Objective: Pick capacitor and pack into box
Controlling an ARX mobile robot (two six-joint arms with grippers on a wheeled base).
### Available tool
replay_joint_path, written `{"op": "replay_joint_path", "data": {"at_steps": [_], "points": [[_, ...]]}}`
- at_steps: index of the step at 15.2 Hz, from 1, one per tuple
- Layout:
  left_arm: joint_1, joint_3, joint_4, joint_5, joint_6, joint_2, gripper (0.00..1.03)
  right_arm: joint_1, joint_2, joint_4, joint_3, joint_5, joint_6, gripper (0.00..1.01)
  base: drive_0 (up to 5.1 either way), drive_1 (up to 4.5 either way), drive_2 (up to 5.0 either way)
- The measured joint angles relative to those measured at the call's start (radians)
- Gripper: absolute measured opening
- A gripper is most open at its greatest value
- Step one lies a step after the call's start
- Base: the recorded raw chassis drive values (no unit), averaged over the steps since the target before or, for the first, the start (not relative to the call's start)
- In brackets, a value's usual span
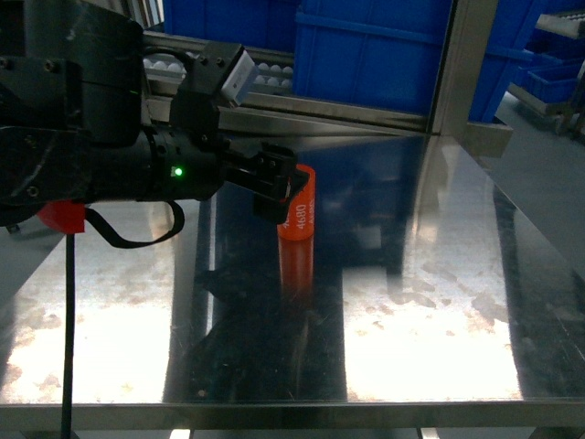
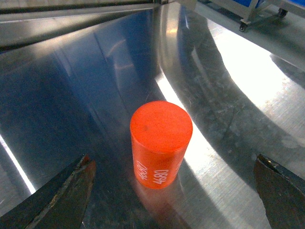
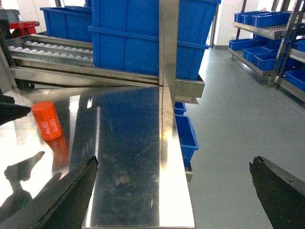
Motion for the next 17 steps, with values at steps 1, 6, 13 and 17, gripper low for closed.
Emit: {"op": "replay_joint_path", "data": {"at_steps": [1, 6, 13, 17], "points": [[-0.002, 0.031, -0.007, -0.003, -0.006, 0.040, 0.98, 0.000, 0.000, 0.000, 0.000, 0.000, 0.000, 0.98, 0.0, 0.00, 0.0], [-0.014, 0.182, -0.023, -0.011, -0.053, 0.228, 0.98, 0.000, 0.000, 0.000, 0.000, 0.000, 0.000, 0.98, 0.0, 0.00, 0.0], [-0.023, 0.304, -0.050, -0.036, -0.066, 0.332, 0.96, 0.000, 0.000, 0.000, 0.000, 0.000, 0.000, 0.98, 0.0, 0.00, 0.0], [-0.027, 0.314, -0.053, -0.049, -0.074, 0.332, 0.49, 0.000, 0.000, 0.000, 0.000, 0.000, 0.000, 0.98, 0.0, 0.00, 0.0]]}}
